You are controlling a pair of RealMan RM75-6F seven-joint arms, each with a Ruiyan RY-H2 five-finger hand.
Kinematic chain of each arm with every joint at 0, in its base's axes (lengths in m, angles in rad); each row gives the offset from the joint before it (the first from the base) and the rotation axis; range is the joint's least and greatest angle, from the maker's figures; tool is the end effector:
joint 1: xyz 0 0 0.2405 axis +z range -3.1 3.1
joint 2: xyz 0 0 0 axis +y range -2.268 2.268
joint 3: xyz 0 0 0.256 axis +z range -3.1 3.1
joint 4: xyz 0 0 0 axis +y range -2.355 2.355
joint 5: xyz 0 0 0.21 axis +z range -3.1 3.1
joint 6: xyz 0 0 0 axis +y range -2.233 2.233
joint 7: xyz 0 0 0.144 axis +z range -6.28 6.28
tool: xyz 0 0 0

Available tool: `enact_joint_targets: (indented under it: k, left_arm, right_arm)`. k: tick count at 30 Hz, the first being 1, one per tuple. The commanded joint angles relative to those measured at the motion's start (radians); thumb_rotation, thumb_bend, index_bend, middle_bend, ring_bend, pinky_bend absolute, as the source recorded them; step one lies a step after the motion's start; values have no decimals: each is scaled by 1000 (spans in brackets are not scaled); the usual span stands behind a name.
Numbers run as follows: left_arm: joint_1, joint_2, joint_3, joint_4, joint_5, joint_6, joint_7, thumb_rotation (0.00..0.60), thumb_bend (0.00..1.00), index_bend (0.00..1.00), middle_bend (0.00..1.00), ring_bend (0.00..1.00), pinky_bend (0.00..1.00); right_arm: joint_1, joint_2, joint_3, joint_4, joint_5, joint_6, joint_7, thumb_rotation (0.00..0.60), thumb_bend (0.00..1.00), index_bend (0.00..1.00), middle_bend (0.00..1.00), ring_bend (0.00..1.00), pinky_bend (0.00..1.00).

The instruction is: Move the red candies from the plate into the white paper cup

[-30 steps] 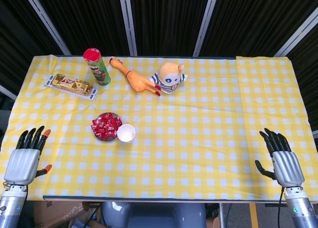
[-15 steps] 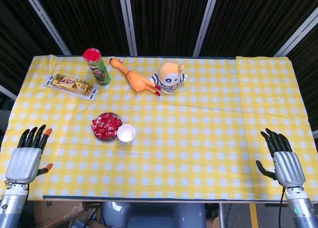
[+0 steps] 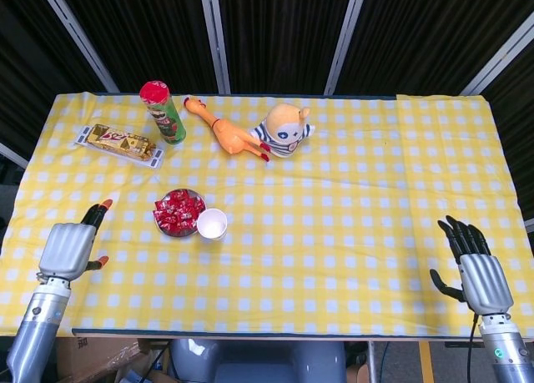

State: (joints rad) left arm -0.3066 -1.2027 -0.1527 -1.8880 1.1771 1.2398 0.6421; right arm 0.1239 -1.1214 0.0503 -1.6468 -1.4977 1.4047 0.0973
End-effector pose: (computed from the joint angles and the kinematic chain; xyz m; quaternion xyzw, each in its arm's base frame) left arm -0.2328 0.2456 0.0995 -0.6793 -0.3569 -0.2785 0.5776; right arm -0.3009 -0.1919 0.1445 0.5901 -0.4395 0.4139 0.5359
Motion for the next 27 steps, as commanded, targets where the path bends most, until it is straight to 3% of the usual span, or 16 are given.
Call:
enact_joint_targets:
  k: [1, 6, 11, 16, 27]
  left_arm:
    - [-116, -9, -69, -37, -190, -127, 81, 600, 134, 88, 178, 851, 880]
    - [-231, -28, -95, -23, -347, -186, 182, 600, 157, 83, 153, 851, 880]
    - [-334, -63, -92, 5, -479, -216, 266, 600, 250, 62, 120, 851, 880]
    - [-424, -127, -79, 53, -598, -217, 318, 600, 260, 61, 113, 851, 880]
    - [-543, -264, -37, 204, -748, -194, 378, 600, 260, 100, 129, 857, 880]
  right_arm:
    - [1, 2, 0, -1, 1, -3, 5, 600, 409, 0, 0, 0, 0]
    - [2, 3, 0, -2, 2, -6, 13, 600, 408, 0, 0, 0, 0]
    - [1, 4, 1, -3, 1, -5, 23, 600, 409, 0, 0, 0, 0]
    - [1, 7, 2, -4, 2, -4, 38, 600, 409, 0, 0, 0, 0]
    - [-8, 21, 3, -1, 11, 2, 77, 600, 409, 0, 0, 0, 0]
